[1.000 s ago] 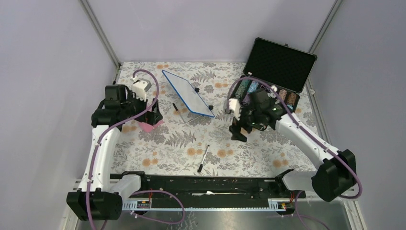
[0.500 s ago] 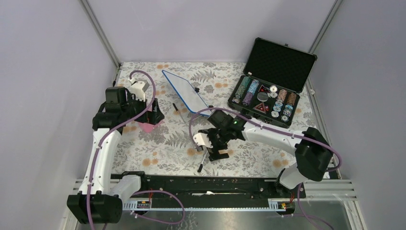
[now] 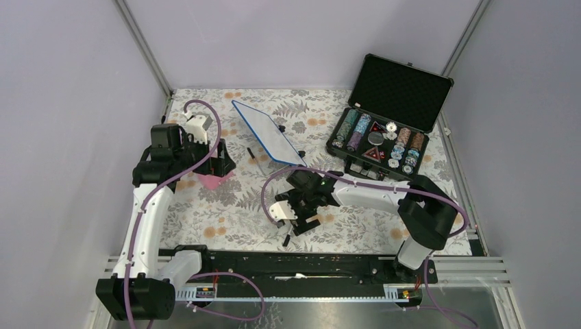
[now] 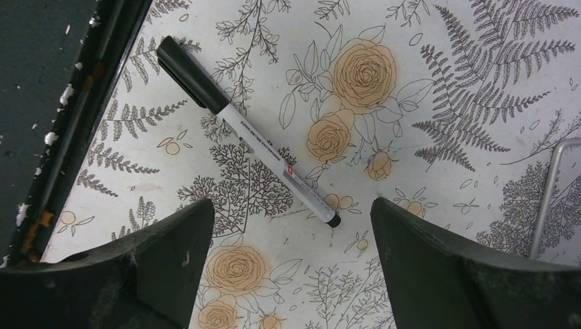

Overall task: Write a sentence on the whiteboard
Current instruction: Pick up the whiteboard marker from the center of the board.

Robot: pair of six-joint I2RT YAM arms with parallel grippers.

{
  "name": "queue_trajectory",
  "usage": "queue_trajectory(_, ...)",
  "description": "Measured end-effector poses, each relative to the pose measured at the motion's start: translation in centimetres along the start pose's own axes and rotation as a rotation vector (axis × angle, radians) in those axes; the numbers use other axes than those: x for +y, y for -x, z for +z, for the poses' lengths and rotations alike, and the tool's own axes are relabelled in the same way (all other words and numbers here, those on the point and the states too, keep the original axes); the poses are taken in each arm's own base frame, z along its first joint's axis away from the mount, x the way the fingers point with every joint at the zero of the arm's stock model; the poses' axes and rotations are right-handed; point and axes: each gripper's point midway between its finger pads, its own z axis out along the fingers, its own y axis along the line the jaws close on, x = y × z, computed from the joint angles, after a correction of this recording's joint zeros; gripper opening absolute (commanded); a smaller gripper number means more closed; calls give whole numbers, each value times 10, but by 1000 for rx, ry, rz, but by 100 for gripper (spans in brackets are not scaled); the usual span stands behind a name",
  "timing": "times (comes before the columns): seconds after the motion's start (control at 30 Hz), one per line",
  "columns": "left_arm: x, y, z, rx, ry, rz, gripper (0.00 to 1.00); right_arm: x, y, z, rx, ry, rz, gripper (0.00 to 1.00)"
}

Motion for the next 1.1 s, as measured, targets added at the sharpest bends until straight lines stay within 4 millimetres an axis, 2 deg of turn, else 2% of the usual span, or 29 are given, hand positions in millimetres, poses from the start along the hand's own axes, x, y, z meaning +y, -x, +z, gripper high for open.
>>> queue_trajectory(0.13, 0, 0, 0, 0, 0, -4, 99, -1, -3, 6, 5, 5, -21, 88)
queue_trajectory(0.27, 0, 0, 0, 0, 0, -5, 99, 2, -12, 17, 23, 35, -30, 80)
queue_trajectory(0.37, 0, 0, 0, 0, 0, -5, 99, 7, -18, 26, 35, 65, -25, 65)
queue_trajectory(0.47, 0, 0, 0, 0, 0, -4, 99, 5, -19, 27, 38, 61, -35, 50)
queue_trajectory(0.67, -1, -1, 0, 18, -9, 14, 99, 12, -22, 27, 43, 79, -26, 29)
queue_trajectory(0.77, 0, 3, 0, 22, -10, 30, 99, 18, -23, 27, 41, 76, -25, 18)
queue_trajectory(0.87, 1, 10, 0, 16, -10, 52, 99, 23, -26, 24, 43, 63, -18, 2)
queue_trajectory(1.03, 0, 32, -3, -11, -8, 106, 99, 28, -31, 18, 60, 28, 31, 0)
queue_trajectory(1.1, -1, 47, -6, -30, -4, 136, 99, 34, -35, 14, 70, 22, 72, 0)
